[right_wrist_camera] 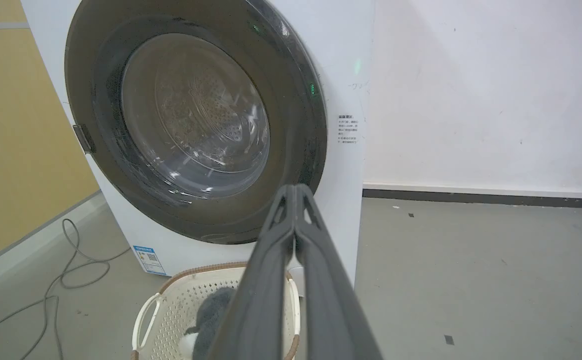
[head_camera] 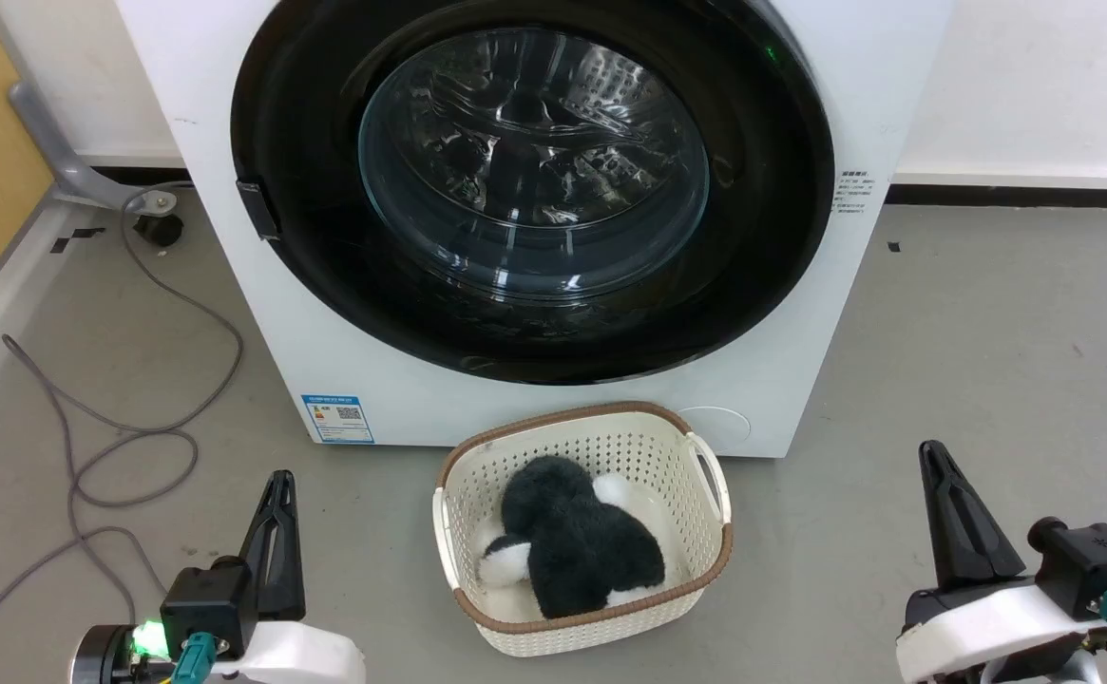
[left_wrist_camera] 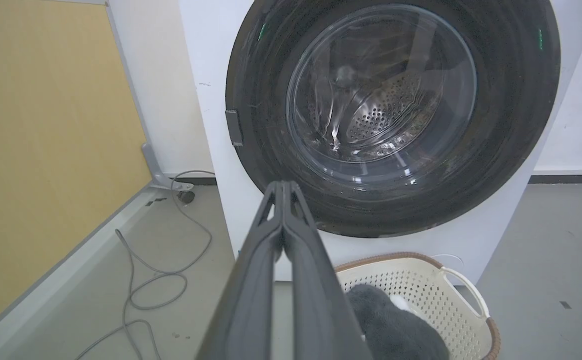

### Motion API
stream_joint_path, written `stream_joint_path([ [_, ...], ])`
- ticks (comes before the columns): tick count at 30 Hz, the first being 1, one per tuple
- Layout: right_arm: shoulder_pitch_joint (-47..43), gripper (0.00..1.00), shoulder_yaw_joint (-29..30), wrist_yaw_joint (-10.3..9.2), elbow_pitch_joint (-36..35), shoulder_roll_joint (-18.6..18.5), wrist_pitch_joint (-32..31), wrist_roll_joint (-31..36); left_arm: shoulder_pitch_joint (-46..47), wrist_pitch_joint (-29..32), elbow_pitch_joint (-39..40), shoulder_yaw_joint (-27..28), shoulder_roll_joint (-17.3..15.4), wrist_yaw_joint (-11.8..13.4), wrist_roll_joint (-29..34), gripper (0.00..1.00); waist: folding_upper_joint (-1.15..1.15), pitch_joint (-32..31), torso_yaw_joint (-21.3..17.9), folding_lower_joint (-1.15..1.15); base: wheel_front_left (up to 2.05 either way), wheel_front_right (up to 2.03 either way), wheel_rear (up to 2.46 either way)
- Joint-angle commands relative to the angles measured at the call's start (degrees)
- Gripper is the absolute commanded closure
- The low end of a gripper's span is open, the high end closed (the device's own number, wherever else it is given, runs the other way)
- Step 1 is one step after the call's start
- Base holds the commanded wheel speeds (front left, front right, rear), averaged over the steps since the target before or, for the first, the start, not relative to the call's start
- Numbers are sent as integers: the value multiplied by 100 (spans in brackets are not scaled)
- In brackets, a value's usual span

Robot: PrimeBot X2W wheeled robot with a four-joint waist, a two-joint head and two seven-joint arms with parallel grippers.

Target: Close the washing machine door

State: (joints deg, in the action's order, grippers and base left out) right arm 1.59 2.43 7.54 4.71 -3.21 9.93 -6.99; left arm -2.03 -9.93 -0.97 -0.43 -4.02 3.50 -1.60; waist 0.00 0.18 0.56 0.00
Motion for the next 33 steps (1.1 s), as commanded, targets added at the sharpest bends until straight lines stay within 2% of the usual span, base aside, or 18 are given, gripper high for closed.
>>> stream_joint_path([
  [1,-54,100,-18,-2,-53,11,-24,71,67,28,21,13,19,-31,43,100,0,0,-1,0,0,0,0],
  [33,-95,100,-106,-3,-216,20,-401,315,120,403,51,25,56,-155,88,100,0,-7,-22,0,0,0,0],
])
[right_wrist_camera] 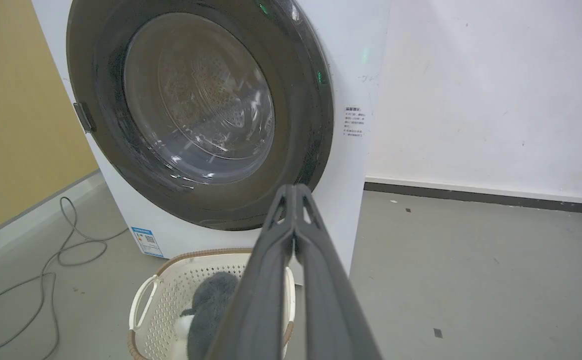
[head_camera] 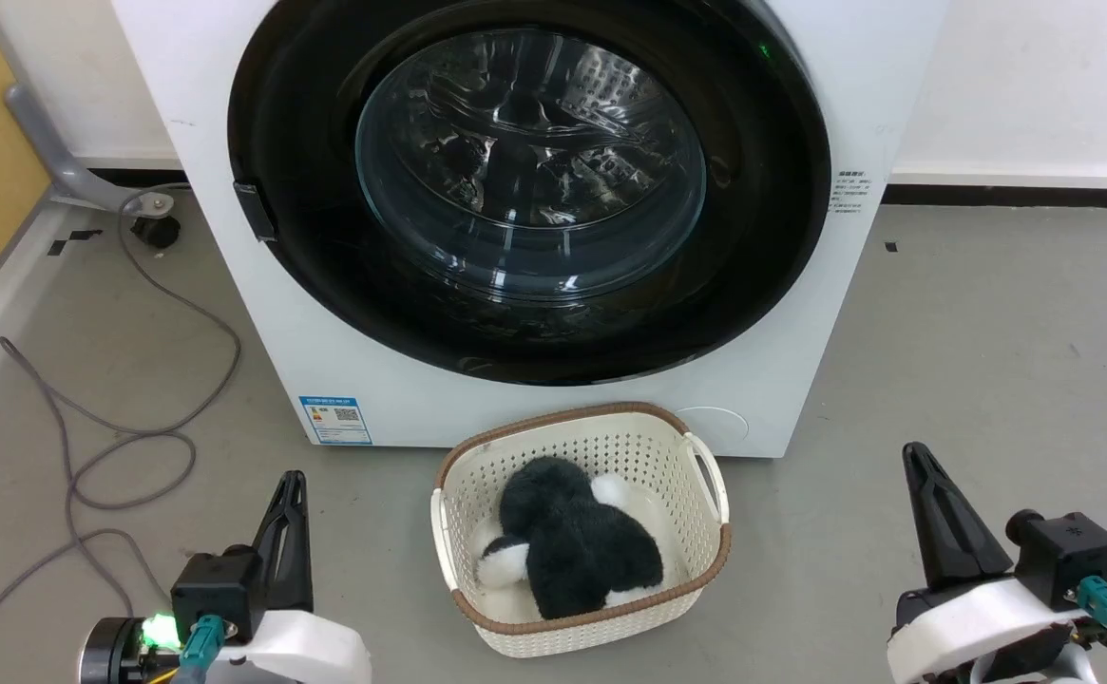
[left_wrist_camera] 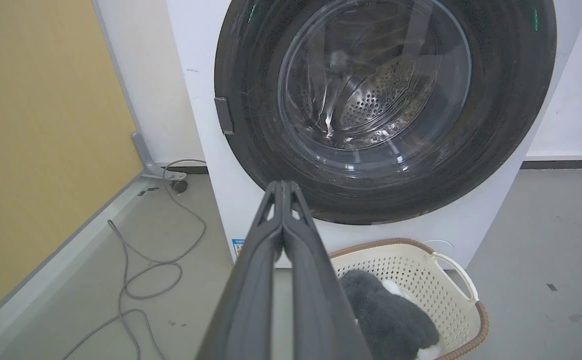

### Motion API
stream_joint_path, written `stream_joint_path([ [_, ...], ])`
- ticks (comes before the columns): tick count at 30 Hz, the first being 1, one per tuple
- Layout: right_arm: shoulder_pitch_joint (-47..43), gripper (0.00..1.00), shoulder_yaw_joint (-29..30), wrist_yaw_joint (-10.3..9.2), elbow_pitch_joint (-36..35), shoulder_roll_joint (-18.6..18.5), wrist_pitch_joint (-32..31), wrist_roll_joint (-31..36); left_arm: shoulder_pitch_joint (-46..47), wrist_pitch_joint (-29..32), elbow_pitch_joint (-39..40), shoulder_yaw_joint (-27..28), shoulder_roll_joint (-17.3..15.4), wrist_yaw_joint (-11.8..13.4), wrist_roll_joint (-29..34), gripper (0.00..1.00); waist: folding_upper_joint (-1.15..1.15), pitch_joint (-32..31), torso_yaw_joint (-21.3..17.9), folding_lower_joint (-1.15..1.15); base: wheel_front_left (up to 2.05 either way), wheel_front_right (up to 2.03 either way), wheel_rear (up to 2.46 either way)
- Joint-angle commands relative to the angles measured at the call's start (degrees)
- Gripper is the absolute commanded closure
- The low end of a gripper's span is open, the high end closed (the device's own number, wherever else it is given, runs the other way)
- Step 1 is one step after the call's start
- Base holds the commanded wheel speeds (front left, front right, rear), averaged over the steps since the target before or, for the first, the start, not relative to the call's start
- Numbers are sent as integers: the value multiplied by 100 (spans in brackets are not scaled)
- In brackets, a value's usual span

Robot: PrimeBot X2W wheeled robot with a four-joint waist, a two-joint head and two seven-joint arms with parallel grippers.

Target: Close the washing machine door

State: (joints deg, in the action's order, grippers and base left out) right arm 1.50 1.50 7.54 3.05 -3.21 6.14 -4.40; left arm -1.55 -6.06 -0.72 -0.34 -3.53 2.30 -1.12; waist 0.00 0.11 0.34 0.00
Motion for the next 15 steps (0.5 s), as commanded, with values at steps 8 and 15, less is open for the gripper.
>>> stream_joint_path([
  [8,-96,100,-34,-4,-90,22,-116,117,85,110,33,18,17,-66,51,100,0,-2,-6,0,0,0,0],
  [15,-105,100,-53,-4,-126,24,-198,170,96,192,39,21,25,-93,61,100,0,-3,-10,0,0,0,0],
])
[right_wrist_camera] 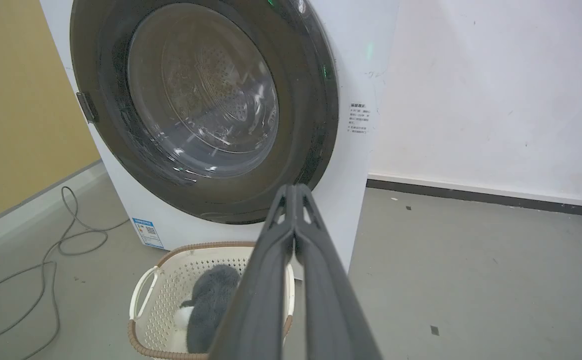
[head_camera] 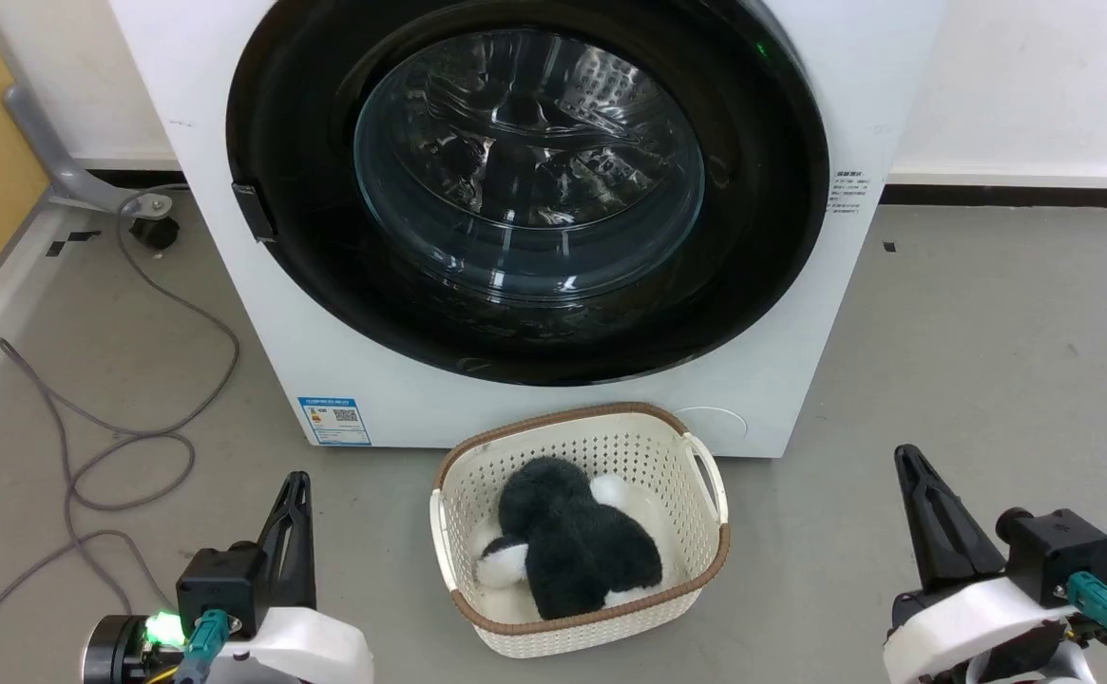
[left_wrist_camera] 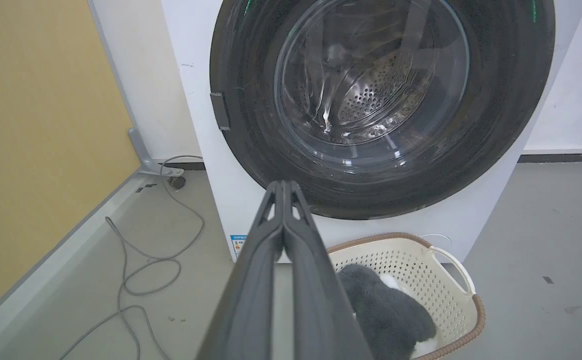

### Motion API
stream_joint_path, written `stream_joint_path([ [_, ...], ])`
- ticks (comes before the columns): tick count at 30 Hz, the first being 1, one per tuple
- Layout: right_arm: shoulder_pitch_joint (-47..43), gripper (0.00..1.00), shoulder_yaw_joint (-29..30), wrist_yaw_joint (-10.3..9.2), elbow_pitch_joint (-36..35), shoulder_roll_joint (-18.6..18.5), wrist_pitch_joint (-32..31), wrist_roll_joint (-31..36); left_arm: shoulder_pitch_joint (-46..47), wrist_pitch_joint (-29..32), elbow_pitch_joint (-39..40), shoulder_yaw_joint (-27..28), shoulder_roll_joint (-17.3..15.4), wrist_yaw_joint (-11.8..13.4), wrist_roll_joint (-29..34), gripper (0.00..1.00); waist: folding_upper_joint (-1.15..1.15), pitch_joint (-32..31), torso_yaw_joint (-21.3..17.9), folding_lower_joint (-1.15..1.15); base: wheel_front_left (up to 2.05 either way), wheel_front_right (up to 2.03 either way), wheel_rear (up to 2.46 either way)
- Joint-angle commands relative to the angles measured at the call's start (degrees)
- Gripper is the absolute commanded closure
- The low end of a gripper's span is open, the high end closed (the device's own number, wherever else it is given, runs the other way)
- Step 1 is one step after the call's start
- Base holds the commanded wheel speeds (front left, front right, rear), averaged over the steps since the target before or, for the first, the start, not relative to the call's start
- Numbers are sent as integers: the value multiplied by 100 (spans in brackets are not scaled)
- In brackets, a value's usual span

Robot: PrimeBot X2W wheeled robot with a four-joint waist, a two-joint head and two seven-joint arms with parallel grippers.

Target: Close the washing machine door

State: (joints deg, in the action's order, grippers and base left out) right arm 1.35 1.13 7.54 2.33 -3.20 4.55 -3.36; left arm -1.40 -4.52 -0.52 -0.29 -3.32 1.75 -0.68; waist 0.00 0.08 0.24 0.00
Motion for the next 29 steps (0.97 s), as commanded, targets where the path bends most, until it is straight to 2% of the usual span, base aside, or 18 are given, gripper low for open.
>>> stream_joint_path([
  [1,-91,100,-19,-4,-59,23,-51,73,83,50,20,17,5,-42,19,100,0,0,-1,0,0,0,0],
  [29,-127,100,-95,-5,-201,31,-381,287,129,378,46,27,37,-151,59,100,0,-7,-20,0,0,0,0],
])
